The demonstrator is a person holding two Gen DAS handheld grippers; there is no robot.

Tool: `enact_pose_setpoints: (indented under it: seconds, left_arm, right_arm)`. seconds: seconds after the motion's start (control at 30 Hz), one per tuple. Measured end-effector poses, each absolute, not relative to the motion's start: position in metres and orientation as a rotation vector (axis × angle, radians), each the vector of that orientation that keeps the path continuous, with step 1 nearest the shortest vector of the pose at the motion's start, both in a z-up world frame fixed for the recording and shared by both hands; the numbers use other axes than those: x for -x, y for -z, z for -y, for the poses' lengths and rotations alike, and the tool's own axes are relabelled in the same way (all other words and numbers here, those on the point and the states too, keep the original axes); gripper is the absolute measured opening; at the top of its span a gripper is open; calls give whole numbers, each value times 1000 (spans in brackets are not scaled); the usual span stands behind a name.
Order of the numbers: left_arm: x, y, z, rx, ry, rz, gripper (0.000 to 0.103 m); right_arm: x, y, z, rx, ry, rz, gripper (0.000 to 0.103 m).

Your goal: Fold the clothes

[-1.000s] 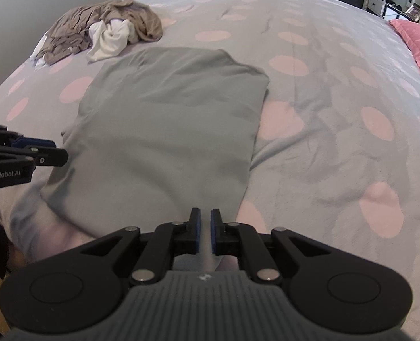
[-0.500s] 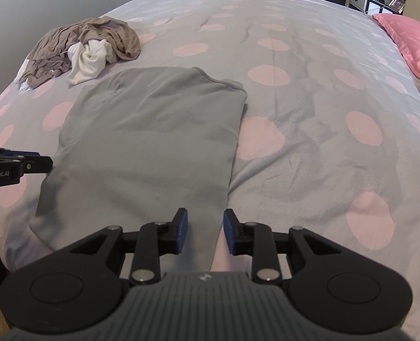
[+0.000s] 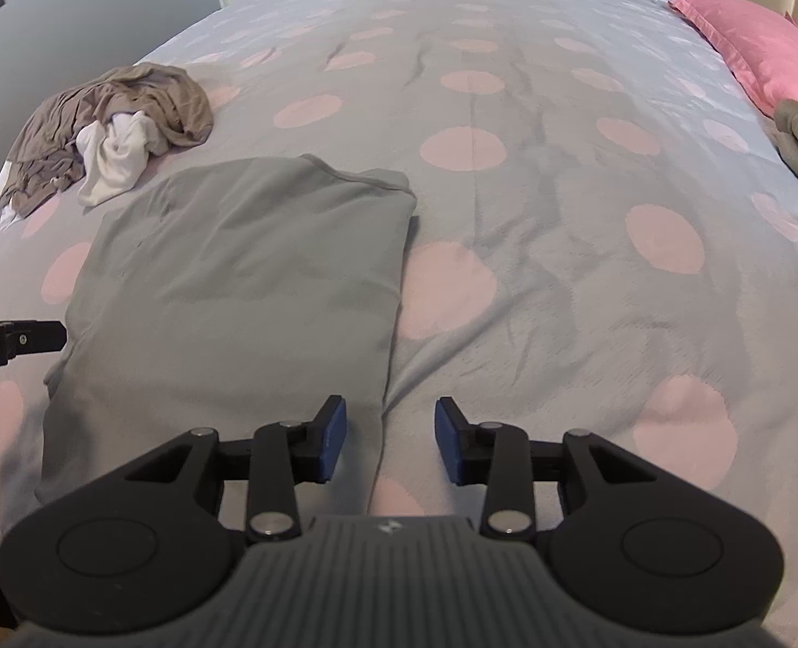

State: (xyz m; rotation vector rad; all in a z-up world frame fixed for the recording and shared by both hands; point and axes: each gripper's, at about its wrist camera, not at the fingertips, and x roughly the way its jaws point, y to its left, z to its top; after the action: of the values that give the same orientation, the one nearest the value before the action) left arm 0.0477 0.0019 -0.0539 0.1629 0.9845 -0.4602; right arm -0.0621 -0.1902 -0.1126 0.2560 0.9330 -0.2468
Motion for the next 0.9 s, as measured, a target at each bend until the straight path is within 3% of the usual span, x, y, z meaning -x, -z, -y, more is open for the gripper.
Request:
enact_pose_setpoints:
  seconds: [0.13,0.23,0.5,0.9]
  left_arm:
    - [-62,55,-3,-126,444,-1008,27]
    - [-75,60,-4,-97,441,-1052,41]
    - [-103,81,-4,17,470,-1151,44]
    - [-129,93,5,25,546,-1118,55]
  right_arm:
    - [57,112,202,-300,260,-935,43]
    - [52,113,210,-342,260,-936,44]
    - [34,120,223,-433,223,-938,50]
    - [3,134,236,-526,195,-956,57]
